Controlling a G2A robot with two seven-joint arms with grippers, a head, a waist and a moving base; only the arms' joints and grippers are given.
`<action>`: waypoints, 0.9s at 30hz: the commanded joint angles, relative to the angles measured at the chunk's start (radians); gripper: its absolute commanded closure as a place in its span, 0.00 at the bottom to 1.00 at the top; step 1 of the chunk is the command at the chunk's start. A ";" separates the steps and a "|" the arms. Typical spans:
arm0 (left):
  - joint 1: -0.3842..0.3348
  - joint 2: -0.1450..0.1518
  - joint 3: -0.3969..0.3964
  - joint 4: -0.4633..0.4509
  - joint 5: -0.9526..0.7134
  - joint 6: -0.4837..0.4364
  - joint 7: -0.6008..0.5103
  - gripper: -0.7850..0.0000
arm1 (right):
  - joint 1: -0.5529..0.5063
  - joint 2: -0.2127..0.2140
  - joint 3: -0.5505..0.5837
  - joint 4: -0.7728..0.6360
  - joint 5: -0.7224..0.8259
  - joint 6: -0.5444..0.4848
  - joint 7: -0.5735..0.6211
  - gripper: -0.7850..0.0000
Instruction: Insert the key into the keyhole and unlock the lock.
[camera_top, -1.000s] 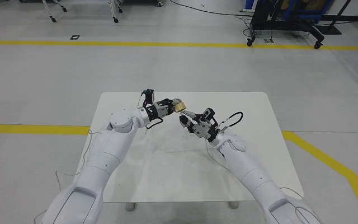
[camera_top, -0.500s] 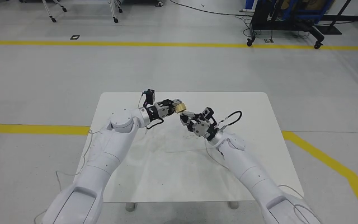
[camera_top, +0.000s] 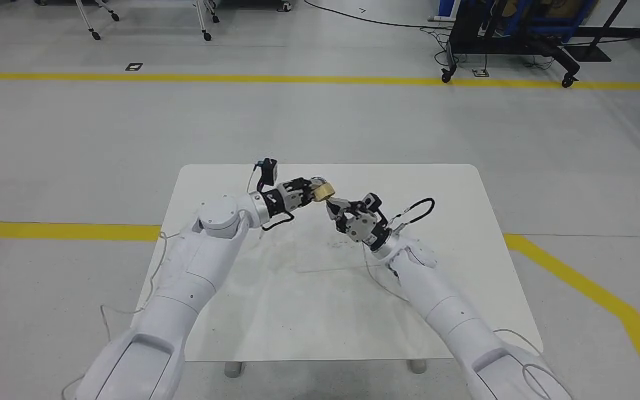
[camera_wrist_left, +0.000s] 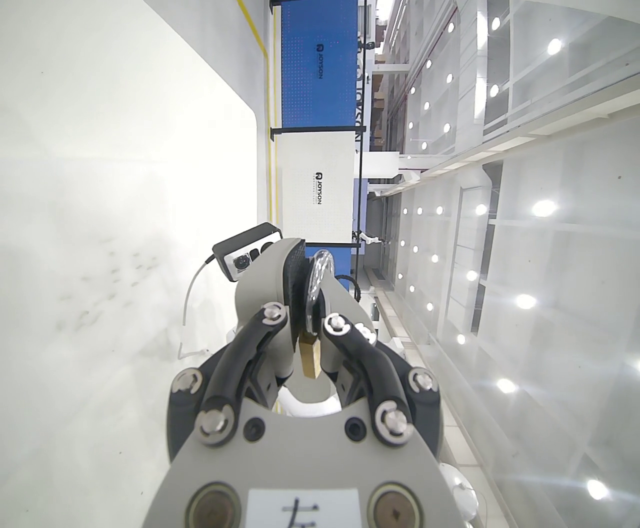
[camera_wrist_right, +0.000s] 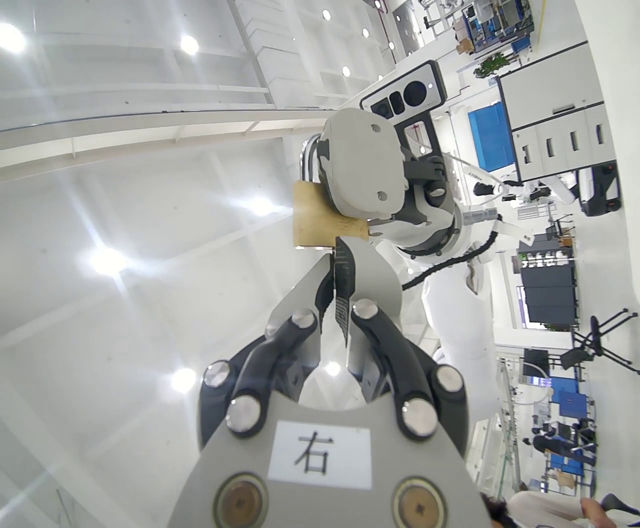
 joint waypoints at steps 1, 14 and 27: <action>0.002 0.000 -0.001 -0.003 0.001 -0.002 0.004 1.00 | 0.002 -0.003 0.003 0.012 0.035 0.041 0.028 1.00; 0.022 0.005 -0.017 -0.030 0.012 -0.037 0.026 1.00 | 0.051 -0.028 -0.018 0.111 0.011 0.021 0.082 0.07; 0.012 0.006 0.015 -0.040 0.130 0.028 0.084 1.00 | -0.068 0.029 0.087 -0.051 -0.259 -0.426 -0.143 0.00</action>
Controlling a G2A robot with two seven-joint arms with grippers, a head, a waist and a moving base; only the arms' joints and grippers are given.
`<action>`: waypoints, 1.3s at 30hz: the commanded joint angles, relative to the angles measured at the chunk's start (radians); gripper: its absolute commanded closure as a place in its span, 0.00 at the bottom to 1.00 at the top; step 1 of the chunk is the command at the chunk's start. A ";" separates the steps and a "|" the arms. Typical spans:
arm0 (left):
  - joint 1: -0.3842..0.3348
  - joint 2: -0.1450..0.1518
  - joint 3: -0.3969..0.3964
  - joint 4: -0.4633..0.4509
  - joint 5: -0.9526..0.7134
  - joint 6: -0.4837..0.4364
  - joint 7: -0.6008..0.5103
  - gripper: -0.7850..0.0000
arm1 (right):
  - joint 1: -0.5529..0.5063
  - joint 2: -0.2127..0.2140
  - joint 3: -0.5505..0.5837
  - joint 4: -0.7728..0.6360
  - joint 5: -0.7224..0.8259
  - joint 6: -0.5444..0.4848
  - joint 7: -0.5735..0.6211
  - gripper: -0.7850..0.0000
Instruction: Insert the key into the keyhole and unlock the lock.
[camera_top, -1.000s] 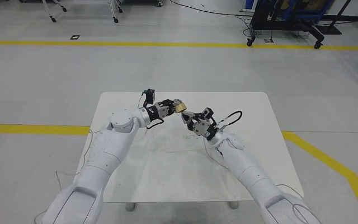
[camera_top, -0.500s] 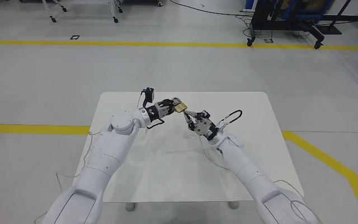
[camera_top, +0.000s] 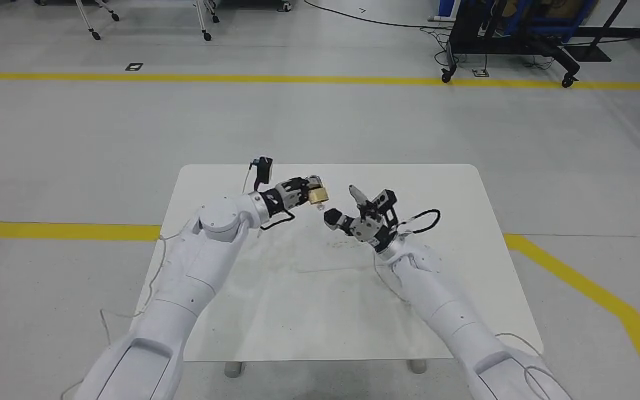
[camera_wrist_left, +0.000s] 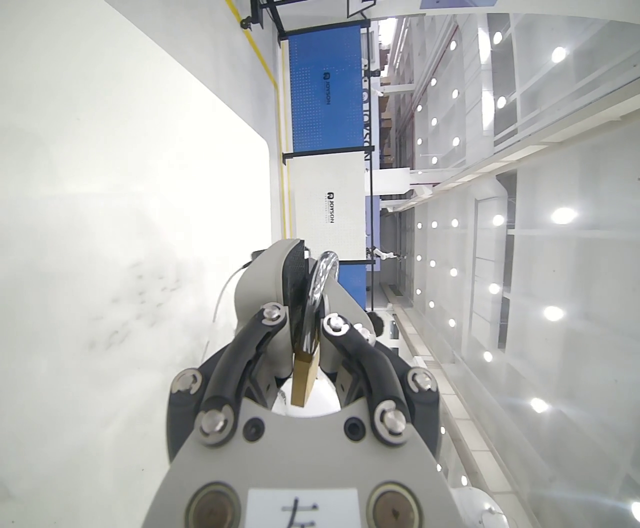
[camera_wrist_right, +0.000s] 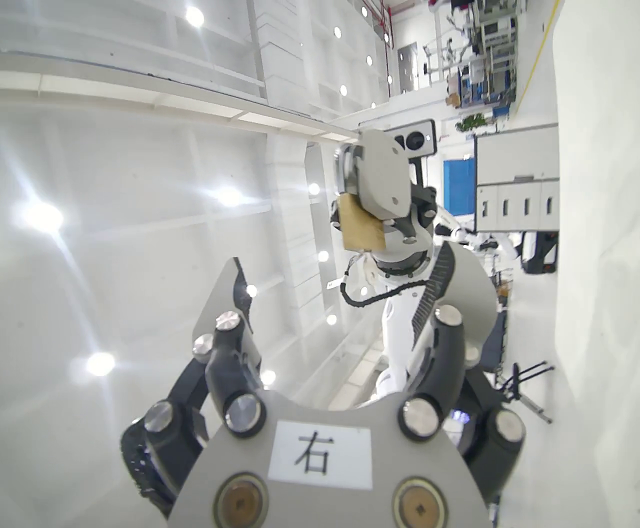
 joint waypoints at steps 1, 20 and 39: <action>-0.007 -0.002 0.026 -0.003 0.056 0.020 0.001 1.00 | -0.043 0.018 0.043 -0.055 -0.050 -0.073 -0.049 0.00; -0.081 -0.091 0.306 0.101 0.421 0.304 0.160 0.76 | -0.156 0.055 0.148 -0.213 -0.113 -0.148 -0.145 0.00; -0.122 -0.103 0.219 0.180 0.322 0.132 0.132 0.00 | -0.156 0.055 0.148 -0.213 -0.113 -0.148 -0.145 0.00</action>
